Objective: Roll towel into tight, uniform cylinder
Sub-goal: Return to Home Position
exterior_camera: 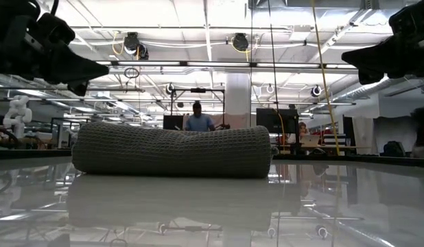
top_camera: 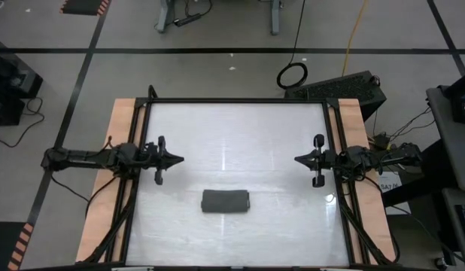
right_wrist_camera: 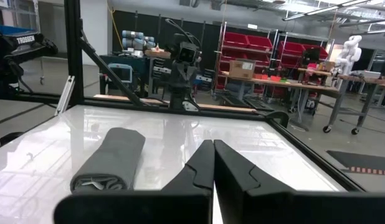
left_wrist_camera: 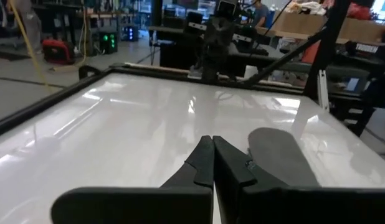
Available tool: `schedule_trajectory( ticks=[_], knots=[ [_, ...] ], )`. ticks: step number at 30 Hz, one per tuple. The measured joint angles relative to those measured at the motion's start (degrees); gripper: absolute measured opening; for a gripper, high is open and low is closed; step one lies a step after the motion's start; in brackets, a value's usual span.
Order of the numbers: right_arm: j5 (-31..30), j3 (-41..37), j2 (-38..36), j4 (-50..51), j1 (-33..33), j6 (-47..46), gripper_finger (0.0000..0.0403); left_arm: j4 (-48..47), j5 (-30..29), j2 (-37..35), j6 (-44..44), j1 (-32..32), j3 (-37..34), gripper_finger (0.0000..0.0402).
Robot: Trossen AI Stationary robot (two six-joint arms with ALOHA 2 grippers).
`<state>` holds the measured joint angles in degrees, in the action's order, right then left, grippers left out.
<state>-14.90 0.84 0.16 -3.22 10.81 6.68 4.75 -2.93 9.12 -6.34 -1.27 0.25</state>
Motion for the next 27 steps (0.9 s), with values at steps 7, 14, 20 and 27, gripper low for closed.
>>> schedule_trajectory(
  ticks=[7, 14, 20, 27],
  knots=[
    [0.0, 0.0, 0.0, 0.0, 0.0, 0.0, 0.0000, -3.6, 1.4, -2.2, 1.2, 3.8, 0.0, 0.0000],
    [0.0, 0.0, 0.0, 0.0, 0.0, 0.0, 0.0000, -3.7, 1.4, -5.2, 2.3, 3.9, 0.0, 0.0000],
    [0.0, 0.0, 0.0, 0.0, 0.0, 0.0, 0.0000, -5.4, 1.4, -7.4, 2.3, 3.9, 0.5, 0.0000],
    [0.0, 0.0, 0.0, 0.0, 0.0, 0.0, 0.0000, -10.9, 1.2, -8.4, 2.8, 3.9, 2.5, 0.0000]
  ],
)
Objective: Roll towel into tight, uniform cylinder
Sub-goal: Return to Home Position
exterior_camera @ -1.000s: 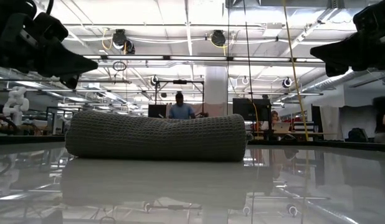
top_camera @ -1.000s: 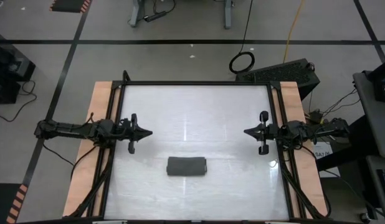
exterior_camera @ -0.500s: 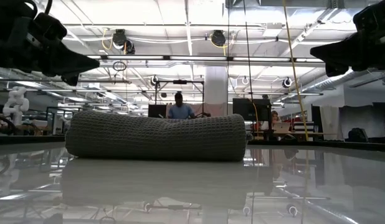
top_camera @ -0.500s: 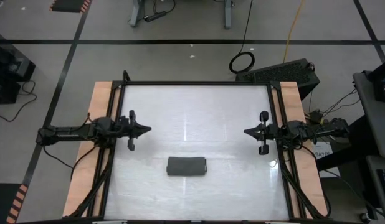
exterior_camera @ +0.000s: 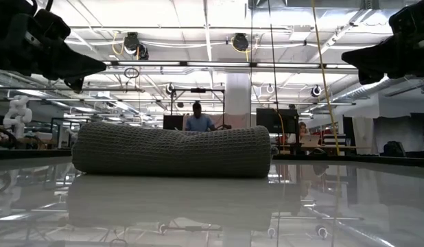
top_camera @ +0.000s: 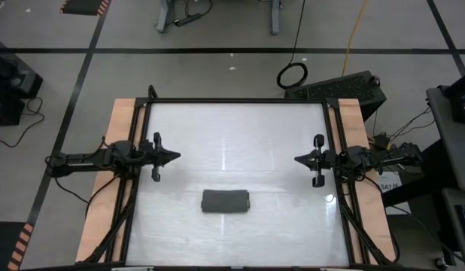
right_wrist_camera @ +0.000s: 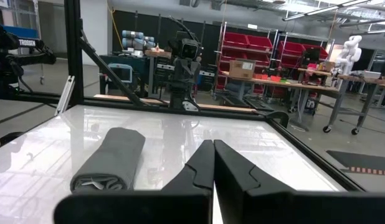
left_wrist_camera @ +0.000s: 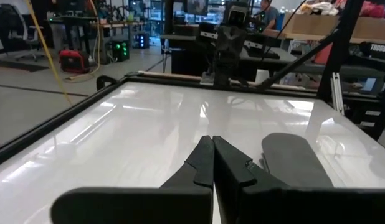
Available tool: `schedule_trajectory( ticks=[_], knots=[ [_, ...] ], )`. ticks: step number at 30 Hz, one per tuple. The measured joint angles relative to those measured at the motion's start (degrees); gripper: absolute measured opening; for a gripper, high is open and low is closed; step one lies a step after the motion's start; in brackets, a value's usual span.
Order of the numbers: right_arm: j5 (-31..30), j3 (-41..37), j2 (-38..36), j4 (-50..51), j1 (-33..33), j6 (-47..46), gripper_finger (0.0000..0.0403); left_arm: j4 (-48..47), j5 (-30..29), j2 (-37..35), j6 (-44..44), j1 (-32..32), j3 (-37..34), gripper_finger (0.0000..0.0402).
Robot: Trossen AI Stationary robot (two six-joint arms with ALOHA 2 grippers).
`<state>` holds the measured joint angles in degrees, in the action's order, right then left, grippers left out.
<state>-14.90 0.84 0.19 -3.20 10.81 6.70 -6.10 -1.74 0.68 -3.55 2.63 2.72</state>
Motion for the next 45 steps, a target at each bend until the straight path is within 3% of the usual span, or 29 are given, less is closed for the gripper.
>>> schedule_trajectory(
  ticks=[11, 17, 32, 45],
  knots=[
    [0.0, 0.0, 0.0, 0.0, 0.0, 0.0, 0.0000, -0.6, 0.1, -0.6, 0.9, 0.0, 0.2, 0.0000],
    [0.0, 0.0, 0.0, 0.0, 0.0, 0.0, 0.0000, 6.8, 0.0, -0.6, 0.9, 0.0, -2.4, 0.0000],
    [0.0, 0.0, 0.0, 0.0, 0.0, 0.0, 0.0000, 6.8, 0.2, -0.6, 0.9, 0.0, -2.4, 0.0000],
    [0.0, 0.0, 0.0, 0.0, 0.0, 0.0, 0.0000, 6.9, -0.1, -0.6, 0.9, 0.0, -2.4, 0.0030]
  ],
)
